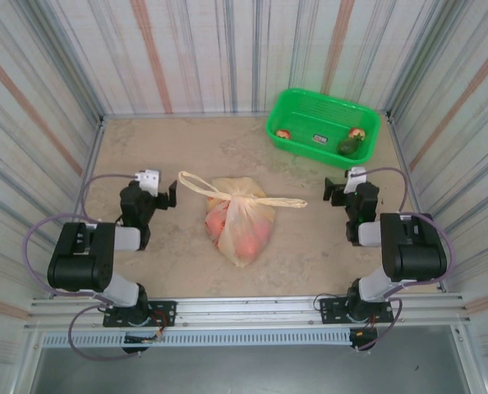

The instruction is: Place the fake fruits into the plastic bag and tie a complex knot

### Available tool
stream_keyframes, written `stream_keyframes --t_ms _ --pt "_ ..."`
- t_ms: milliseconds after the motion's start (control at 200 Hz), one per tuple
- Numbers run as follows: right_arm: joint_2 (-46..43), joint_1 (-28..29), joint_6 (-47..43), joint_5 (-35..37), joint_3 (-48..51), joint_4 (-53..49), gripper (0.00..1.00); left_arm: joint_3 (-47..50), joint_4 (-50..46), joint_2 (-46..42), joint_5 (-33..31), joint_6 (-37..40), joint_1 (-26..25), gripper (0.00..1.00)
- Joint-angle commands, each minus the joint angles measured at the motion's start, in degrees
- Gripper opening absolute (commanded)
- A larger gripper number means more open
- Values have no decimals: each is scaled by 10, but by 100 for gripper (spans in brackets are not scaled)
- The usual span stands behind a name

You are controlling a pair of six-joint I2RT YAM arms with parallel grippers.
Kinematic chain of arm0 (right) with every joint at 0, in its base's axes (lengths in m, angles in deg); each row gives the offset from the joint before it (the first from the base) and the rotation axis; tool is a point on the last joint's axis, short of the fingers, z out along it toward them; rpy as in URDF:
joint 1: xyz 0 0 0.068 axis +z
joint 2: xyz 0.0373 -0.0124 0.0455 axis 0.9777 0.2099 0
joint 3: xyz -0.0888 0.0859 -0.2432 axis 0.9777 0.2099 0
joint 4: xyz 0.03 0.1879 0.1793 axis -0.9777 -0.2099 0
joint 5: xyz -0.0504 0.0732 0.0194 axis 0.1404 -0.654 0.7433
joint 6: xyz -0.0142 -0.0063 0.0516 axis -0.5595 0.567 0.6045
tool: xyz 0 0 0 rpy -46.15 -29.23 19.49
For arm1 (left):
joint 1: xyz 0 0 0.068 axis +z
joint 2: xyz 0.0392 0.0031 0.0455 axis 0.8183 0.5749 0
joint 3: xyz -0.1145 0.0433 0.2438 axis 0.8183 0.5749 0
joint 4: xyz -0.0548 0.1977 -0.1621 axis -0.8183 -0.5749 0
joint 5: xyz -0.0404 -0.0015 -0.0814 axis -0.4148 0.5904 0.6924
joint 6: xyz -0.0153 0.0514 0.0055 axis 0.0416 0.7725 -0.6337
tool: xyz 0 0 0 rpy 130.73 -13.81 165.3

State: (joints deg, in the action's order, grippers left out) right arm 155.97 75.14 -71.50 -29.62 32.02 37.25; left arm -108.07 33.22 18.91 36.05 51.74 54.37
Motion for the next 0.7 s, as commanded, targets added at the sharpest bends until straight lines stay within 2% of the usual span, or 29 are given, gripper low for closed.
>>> stream_keyframes --t_ms 0,140,296,356,696 --pt "0 -15 31 -28 -16 -78 99 -20 -83 4 25 -18 20 99" --pt "-2 -9 32 -7 -12 -72 99 -24 -90 5 -20 -26 10 99" --pt "-4 -7 30 -3 -10 -71 99 -23 -89 3 -20 -25 10 99" --pt "-4 5 23 20 -8 -69 99 -21 -86 2 -19 -25 10 99" --pt "-4 -5 30 2 -10 -71 99 -19 -83 1 -24 -23 7 99"
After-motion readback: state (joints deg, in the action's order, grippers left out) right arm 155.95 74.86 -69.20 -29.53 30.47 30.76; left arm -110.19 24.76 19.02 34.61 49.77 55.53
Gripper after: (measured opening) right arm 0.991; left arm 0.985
